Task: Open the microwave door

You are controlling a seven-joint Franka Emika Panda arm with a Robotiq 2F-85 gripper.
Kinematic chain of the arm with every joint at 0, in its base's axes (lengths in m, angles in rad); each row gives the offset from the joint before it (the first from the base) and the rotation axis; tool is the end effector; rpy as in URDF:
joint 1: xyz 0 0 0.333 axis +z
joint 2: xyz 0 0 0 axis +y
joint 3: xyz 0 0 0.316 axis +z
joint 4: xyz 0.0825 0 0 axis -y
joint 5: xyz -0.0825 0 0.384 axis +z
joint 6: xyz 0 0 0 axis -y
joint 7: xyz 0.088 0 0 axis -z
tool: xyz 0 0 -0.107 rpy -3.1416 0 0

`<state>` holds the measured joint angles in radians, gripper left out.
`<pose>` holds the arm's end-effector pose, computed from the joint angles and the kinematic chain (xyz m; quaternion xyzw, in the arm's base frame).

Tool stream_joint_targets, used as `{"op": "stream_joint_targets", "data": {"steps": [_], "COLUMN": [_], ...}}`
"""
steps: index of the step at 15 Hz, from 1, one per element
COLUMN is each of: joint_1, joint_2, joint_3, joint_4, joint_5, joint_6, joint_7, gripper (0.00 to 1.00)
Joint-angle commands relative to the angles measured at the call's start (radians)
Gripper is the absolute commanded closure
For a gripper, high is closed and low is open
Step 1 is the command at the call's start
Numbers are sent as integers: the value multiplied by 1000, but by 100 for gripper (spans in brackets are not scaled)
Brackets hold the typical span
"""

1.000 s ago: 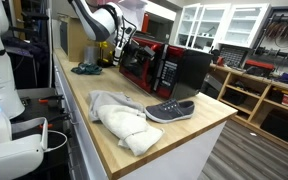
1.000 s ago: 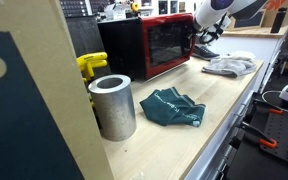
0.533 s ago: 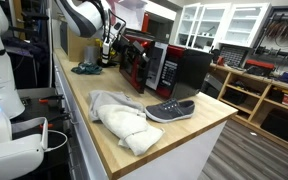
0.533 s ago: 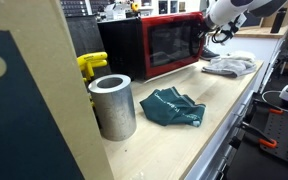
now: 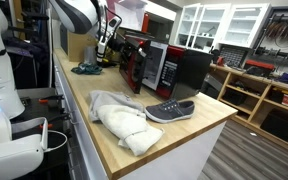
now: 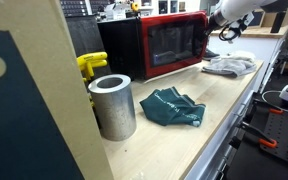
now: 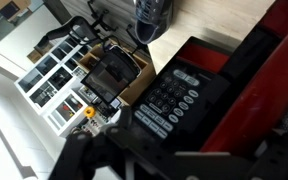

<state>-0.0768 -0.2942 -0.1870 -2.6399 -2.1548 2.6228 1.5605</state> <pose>0.3995 -0.0850 0.3439 0.8466 0.0472 0.3839 0.3657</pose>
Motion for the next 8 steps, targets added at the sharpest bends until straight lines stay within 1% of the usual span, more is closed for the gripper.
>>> {"op": "stream_joint_targets", "data": {"steps": [1,4,6,8], "joint_1": [-7,4,31,72], "joint_2": [-62,-80,-89,-104], "joint_3": [-66,-133,-191,-263], "joint_4": [-25,-7,13,30], "joint_5": [-70,-122,-175,-202], "joint_6": [195,375,508,612], "joint_7": [27,28,33,-3], "gripper": [0,0,0,0]}}
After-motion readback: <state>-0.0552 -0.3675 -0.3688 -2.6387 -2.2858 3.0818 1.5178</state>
